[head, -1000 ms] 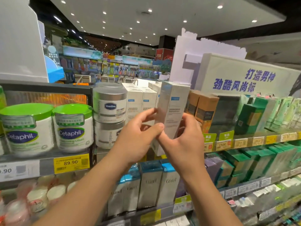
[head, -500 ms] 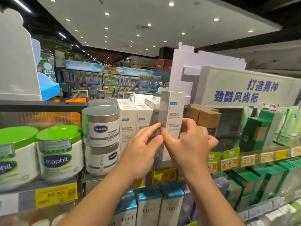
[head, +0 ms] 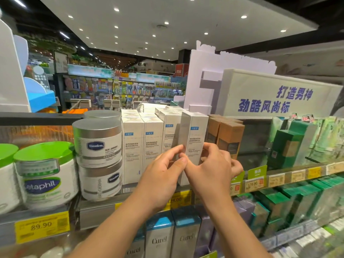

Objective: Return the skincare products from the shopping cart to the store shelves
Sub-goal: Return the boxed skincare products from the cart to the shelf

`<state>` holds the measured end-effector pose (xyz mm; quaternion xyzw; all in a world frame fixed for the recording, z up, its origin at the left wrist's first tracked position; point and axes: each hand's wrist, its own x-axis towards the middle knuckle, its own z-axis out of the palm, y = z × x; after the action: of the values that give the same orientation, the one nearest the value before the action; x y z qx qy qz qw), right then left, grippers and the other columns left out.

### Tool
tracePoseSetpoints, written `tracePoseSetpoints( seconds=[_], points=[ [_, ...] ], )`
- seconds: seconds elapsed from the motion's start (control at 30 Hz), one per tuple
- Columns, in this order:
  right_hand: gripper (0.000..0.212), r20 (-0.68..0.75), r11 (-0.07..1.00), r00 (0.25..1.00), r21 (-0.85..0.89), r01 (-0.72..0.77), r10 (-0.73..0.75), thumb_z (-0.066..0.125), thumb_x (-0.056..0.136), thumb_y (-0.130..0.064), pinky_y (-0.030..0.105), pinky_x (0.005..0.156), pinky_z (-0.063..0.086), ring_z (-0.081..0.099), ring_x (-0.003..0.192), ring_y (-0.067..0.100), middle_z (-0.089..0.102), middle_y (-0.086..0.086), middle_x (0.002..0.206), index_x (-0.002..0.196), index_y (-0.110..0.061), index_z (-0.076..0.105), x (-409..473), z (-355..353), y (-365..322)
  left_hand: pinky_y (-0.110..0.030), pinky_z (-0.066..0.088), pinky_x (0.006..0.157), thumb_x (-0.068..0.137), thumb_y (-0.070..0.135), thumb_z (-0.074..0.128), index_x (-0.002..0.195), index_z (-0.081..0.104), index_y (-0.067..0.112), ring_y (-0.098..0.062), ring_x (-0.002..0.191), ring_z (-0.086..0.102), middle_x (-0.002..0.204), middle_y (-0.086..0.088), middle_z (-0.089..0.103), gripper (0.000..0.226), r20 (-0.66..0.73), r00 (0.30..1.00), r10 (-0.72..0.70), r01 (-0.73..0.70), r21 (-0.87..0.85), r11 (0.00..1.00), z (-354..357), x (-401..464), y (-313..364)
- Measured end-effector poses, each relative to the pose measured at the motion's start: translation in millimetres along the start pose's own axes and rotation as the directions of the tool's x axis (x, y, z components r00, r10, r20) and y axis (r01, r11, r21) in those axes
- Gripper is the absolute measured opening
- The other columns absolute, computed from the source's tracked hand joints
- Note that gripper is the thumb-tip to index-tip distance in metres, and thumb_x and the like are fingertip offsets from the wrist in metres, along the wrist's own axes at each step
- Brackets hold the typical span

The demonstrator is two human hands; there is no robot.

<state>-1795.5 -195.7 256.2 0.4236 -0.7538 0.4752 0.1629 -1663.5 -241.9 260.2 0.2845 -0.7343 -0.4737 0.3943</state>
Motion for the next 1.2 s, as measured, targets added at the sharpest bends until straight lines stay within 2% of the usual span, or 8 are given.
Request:
tracePoseSetpoints(
  seconds=[0.2, 0.4, 0.57, 0.67, 0.77, 0.93, 1.1, 1.2],
  points=[
    [0.041, 0.073, 1.0, 0.997, 0.01, -0.024, 0.023, 0.053, 0.078, -0.068, 0.045, 0.11, 0.019, 0.032, 0.123, 0.008, 0.049, -0.025, 0.109, 0.111, -0.047, 0.042, -4.8, -1.6, 6.2, -0.035, 0.046, 0.113, 0.103, 0.039, 0.055, 0.146, 0.051, 0.04, 0.0, 0.125, 0.056, 0.136, 0.019, 0.061, 0.043, -0.024, 1.0, -0.014, 0.015, 0.015, 1.0, 9.0, 2.3, 0.4],
    [0.048, 0.051, 1.0, 0.998, 0.003, -0.025, 0.025, 0.053, 0.081, -0.072, 0.046, 0.111, 0.02, 0.03, 0.124, 0.01, 0.048, -0.02, 0.116, 0.118, -0.042, 0.048, -2.1, 1.9, 9.2, -0.035, 0.047, 0.112, 0.103, 0.042, 0.054, 0.144, 0.051, 0.044, 0.001, 0.125, 0.055, 0.137, 0.021, 0.06, 0.041, -0.014, 1.0, -0.018, 0.018, 0.019, 1.0, 11.7, 0.6, -0.9],
    [0.035, 0.009, 0.998, 1.0, 0.064, 0.008, -0.008, 0.064, 0.087, -0.064, 0.044, 0.11, 0.017, 0.022, 0.113, -0.002, 0.049, -0.027, 0.111, 0.112, -0.049, 0.044, -2.6, 6.1, 13.3, -0.039, 0.046, 0.113, 0.08, 0.067, 0.05, 0.145, 0.049, 0.047, 0.0, 0.128, 0.054, 0.14, 0.02, 0.058, 0.068, -0.019, 0.999, -0.031, 0.031, -0.006, 1.0, 12.8, 1.4, -0.4],
    [0.034, -0.006, 0.996, 1.0, 0.084, 0.012, -0.011, 0.067, 0.088, -0.061, 0.044, 0.111, 0.019, 0.026, 0.116, -0.002, 0.05, -0.029, 0.11, 0.113, -0.049, 0.047, -2.9, 8.0, 15.3, -0.039, 0.046, 0.113, 0.073, 0.073, 0.047, 0.146, 0.048, 0.048, 0.001, 0.129, 0.053, 0.142, 0.022, 0.056, 0.077, -0.019, 0.999, -0.033, 0.033, -0.006, 0.999, 14.1, 2.2, -1.3],
    [0.035, -0.017, 0.996, 1.0, 0.088, 0.0, 0.001, 0.067, 0.088, -0.061, 0.047, 0.114, 0.019, 0.035, 0.124, 0.004, 0.054, -0.027, 0.112, 0.117, -0.046, 0.054, -2.1, 10.7, 15.6, -0.038, 0.045, 0.114, 0.081, 0.067, 0.048, 0.148, 0.046, 0.046, 0.002, 0.129, 0.052, 0.143, 0.021, 0.055, 0.071, -0.014, 0.999, -0.038, 0.038, 0.004, 0.999, 14.9, 2.4, -0.7],
    [0.039, -0.024, 0.995, 0.999, 0.098, -0.022, 0.025, 0.068, 0.087, -0.061, 0.049, 0.115, 0.016, 0.037, 0.128, 0.004, 0.056, -0.026, 0.116, 0.12, -0.045, 0.056, -2.9, 12.8, 18.2, -0.038, 0.044, 0.115, 0.097, 0.055, 0.052, 0.15, 0.046, 0.042, 0.003, 0.128, 0.052, 0.145, 0.019, 0.054, 0.055, -0.005, 1.0, -0.029, 0.029, 0.007, 1.0, 14.6, 2.3, -1.0],
    [0.049, 0.011, 0.995, 1.0, 0.096, -0.025, 0.024, 0.063, 0.085, -0.066, 0.046, 0.112, 0.016, 0.032, 0.13, 0.005, 0.055, -0.024, 0.119, 0.127, -0.044, 0.054, -4.3, 11.2, 17.8, -0.039, 0.045, 0.114, 0.083, 0.063, 0.047, 0.147, 0.047, 0.044, 0.001, 0.128, 0.052, 0.143, 0.02, 0.054, 0.067, -0.007, 1.0, -0.029, 0.029, -0.014, 0.999, 13.8, -2.3, -1.1],
    [0.06, 0.027, 0.996, 1.0, 0.091, -0.018, 0.015, 0.059, 0.082, -0.069, 0.043, 0.11, 0.016, 0.031, 0.128, 0.004, 0.056, -0.024, 0.12, 0.135, -0.041, 0.053, -5.4, 8.4, 18.2, -0.041, 0.045, 0.114, 0.091, 0.058, 0.051, 0.146, 0.049, 0.044, 0.0, 0.13, 0.051, 0.14, 0.021, 0.055, 0.057, -0.006, 1.0, -0.031, 0.03, -0.055, 0.998, 11.1, -4.9, -2.3]
  ],
)
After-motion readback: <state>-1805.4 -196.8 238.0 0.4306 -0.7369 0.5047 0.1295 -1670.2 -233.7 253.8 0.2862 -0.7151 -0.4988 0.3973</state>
